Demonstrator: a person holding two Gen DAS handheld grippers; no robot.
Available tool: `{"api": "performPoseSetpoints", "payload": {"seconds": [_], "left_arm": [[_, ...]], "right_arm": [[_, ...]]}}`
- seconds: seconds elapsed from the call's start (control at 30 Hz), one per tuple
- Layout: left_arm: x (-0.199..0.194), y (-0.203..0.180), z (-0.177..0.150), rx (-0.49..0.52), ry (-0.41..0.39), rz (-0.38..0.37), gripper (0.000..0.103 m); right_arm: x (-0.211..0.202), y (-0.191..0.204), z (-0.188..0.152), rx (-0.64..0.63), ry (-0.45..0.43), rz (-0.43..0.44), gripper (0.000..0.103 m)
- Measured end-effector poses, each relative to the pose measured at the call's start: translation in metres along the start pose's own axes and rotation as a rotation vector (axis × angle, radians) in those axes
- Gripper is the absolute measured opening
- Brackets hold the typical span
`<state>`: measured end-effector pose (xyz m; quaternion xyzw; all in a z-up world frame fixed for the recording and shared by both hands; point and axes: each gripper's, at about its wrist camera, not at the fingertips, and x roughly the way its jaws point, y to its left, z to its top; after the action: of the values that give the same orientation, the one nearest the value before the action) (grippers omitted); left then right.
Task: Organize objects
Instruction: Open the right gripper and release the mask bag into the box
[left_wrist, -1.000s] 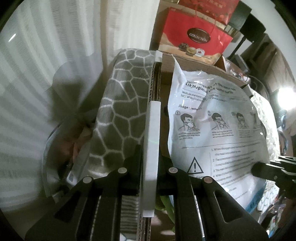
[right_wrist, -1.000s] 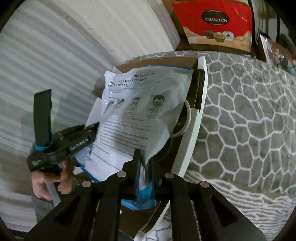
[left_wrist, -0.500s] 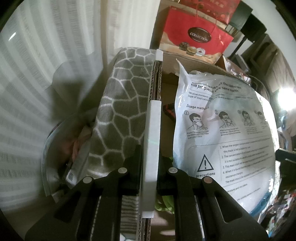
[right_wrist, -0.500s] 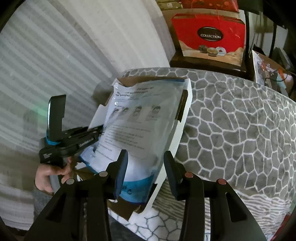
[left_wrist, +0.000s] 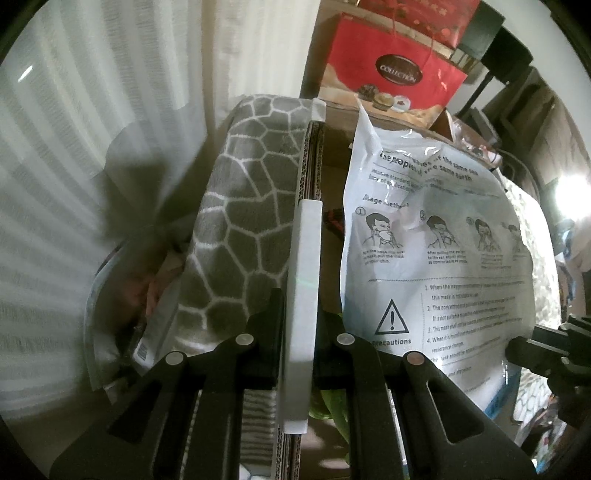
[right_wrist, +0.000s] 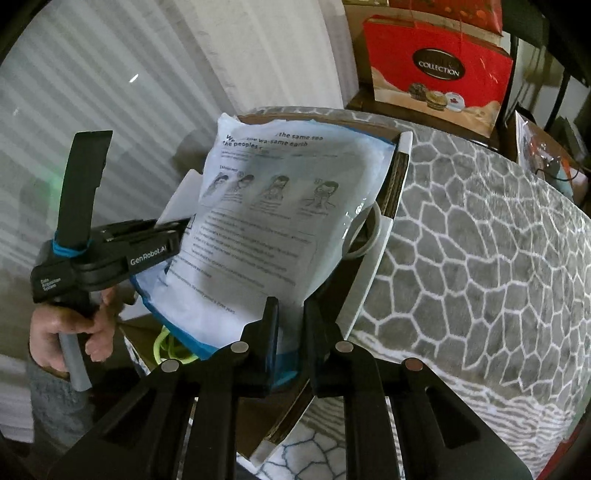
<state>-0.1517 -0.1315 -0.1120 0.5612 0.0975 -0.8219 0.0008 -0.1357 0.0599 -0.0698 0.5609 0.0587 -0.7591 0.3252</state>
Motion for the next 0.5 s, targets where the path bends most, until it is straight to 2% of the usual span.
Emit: {"api": "performPoseSetpoints", "payload": {"seconds": [0.17,0.37,0.43,0.5], "left_arm": [[-0.002,-0.001,0.0,0.002,-0.003,0.006,0.011],[-0.011,-0.003,0.001,0.002,-0.022,0.013,0.013],[-0.019,-0.003,0.001,0.003,-0.044,0.019,0.016],[-0.028,-0.005,0.003,0.012,-0.068,0.035,0.018]], "right_arm": [[0.003,0.012,-0.001,-0.057,0.007,-0.074,0.013],[-0.012,0.018,-0.002,-0.09,-0.01,-0.111,0.03],[-0.019,0.017,-0.002,-0.086,-0.024,-0.106,0.04],[-0.025,0.015,-0.001,-0.077,-0.039,-0.095,0.041]]}}
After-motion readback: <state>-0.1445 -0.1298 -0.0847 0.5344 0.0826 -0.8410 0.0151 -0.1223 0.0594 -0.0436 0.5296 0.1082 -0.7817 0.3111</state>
